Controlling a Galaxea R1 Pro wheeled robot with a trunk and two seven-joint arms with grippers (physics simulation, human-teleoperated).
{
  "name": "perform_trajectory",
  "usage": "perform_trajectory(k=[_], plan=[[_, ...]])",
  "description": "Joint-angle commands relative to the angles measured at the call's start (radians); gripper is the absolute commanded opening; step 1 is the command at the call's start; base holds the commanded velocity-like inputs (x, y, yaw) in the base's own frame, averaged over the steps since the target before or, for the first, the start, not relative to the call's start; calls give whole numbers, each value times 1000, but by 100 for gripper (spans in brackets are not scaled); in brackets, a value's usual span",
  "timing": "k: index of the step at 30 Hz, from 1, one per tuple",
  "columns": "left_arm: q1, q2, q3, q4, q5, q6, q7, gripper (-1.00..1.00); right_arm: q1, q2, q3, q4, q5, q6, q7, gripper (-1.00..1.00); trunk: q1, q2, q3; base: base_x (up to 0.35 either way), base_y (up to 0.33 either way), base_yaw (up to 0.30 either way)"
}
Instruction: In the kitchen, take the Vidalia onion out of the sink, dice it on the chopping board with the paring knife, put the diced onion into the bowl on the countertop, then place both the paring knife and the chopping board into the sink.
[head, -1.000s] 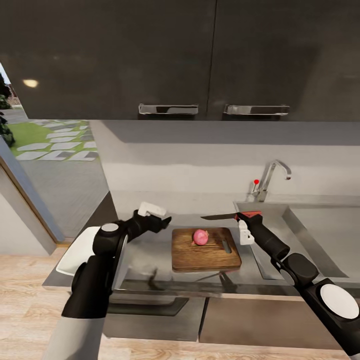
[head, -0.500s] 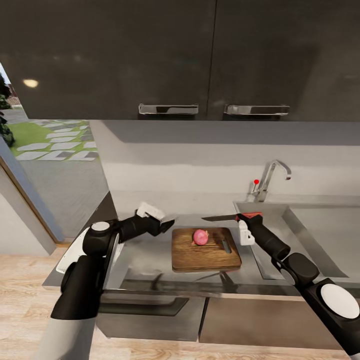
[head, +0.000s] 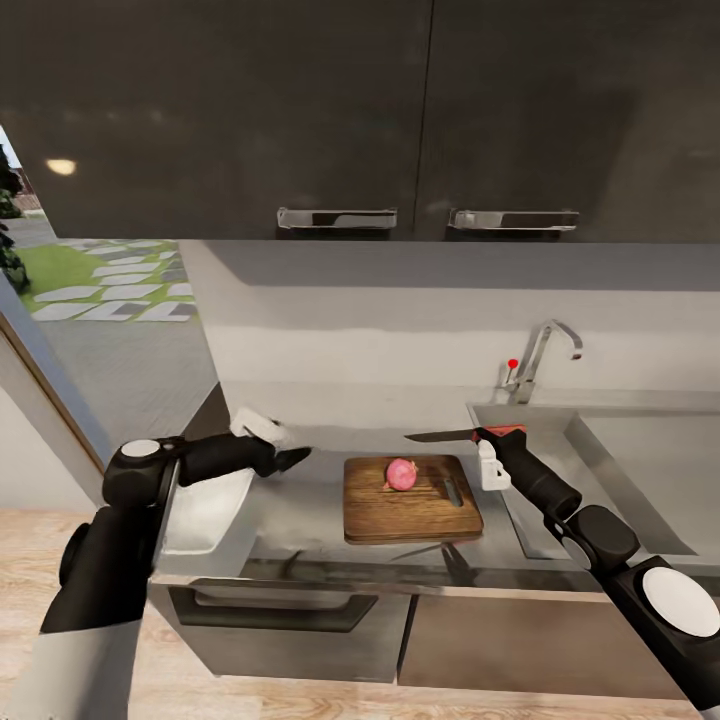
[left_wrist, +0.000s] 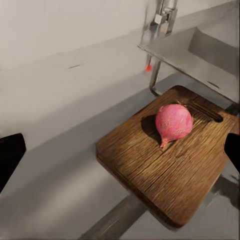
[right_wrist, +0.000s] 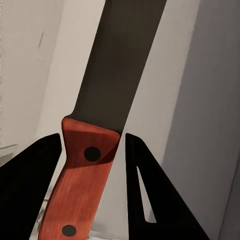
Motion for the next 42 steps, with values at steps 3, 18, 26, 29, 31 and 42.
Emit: perform_trajectory(k=[3,18,26,29,31,42], plan=[[-24,19,69,-1,-7,14,-107,100,-1,-1,1,-1,8,-2,1,-100,1,-2,-2,0,0,0],[-47,17,112,-2,-8,108,-204,100,-1,0,1,-1,8,0,1,-100,1,-2,-2,0,0,0],[-50,9,111,-3,-8,106,-205,100,0,0,5,-1,8,0,1,-100,1,-2,-2,0,0,0],[-50,9,111,-3,-8,106,-206,100,-1,0,7,-1,8,0,1,-100,1,-2,-2,0,0,0],[-50,9,111,-2,-8,106,-206,100,-1,0,8,-1,8,0,1,-100,1,-2,-2,0,0,0],[-50,4,105,-3,-8,106,-205,100,-1,0,11,-1,9,0,1,-100,1,-2,-2,0,0,0]])
